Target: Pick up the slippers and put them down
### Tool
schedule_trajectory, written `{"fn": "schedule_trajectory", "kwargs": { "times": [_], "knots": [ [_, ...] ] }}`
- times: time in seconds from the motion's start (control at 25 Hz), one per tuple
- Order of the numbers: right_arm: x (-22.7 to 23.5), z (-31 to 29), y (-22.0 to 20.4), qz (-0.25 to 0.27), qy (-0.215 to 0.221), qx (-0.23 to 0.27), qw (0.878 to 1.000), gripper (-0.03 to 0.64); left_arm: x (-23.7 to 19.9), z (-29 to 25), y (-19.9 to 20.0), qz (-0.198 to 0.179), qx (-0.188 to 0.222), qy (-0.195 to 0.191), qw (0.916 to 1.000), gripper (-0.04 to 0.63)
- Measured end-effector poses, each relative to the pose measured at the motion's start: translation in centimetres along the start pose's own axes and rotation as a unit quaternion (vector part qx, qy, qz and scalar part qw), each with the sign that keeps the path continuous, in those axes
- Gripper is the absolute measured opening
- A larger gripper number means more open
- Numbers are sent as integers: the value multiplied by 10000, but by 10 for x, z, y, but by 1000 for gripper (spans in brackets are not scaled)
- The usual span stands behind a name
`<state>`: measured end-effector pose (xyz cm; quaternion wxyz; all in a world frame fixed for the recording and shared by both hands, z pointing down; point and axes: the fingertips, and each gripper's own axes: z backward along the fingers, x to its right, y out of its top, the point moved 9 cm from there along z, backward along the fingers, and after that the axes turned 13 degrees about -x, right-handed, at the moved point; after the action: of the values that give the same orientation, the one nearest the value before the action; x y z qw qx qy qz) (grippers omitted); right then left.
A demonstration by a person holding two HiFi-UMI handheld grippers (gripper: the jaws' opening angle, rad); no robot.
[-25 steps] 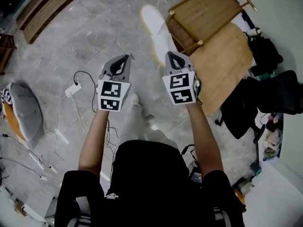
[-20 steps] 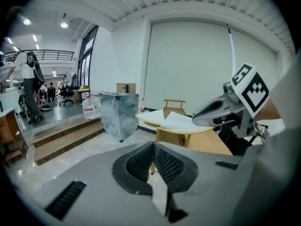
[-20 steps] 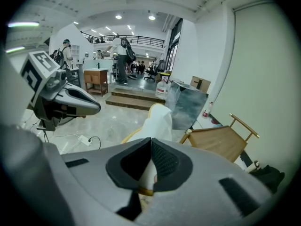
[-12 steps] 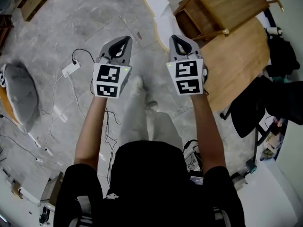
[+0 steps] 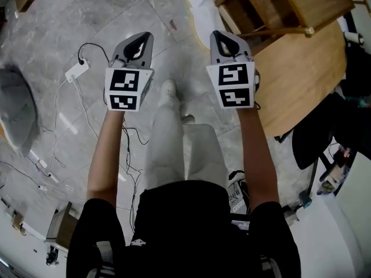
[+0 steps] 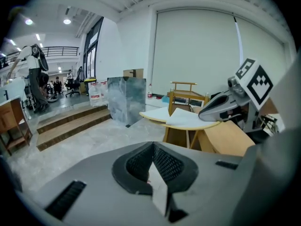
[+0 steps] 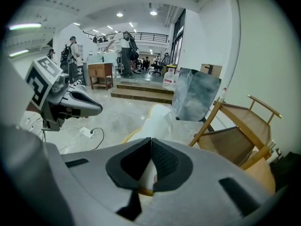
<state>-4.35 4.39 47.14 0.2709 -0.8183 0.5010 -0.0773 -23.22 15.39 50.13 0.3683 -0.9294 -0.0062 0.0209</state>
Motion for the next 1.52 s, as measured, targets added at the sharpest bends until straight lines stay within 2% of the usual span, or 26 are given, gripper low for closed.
{"fn": "schedule_trajectory", "kwargs": {
  "times": [0.16,0.76,0.96,1.12,1.52],
  "knots": [
    [-9,-33,-22,56,64,-42,10000,2,-1,-24,-31,142,-5,19,9999,3],
    [-43,-158,-92,165,250,-66,9995,2,-8,-121,-138,218,-31,84,9997,3],
    [-55,-196,-113,173,333,-64,9993,2,-19,-146,-174,177,-138,335,9992,3],
    [-56,-224,-127,175,340,-72,9992,2,-27,-169,-192,267,-111,385,9988,3],
    [-74,-297,-161,260,338,-51,9991,2,-32,-229,-242,151,-64,288,9995,3]
  ]
}}
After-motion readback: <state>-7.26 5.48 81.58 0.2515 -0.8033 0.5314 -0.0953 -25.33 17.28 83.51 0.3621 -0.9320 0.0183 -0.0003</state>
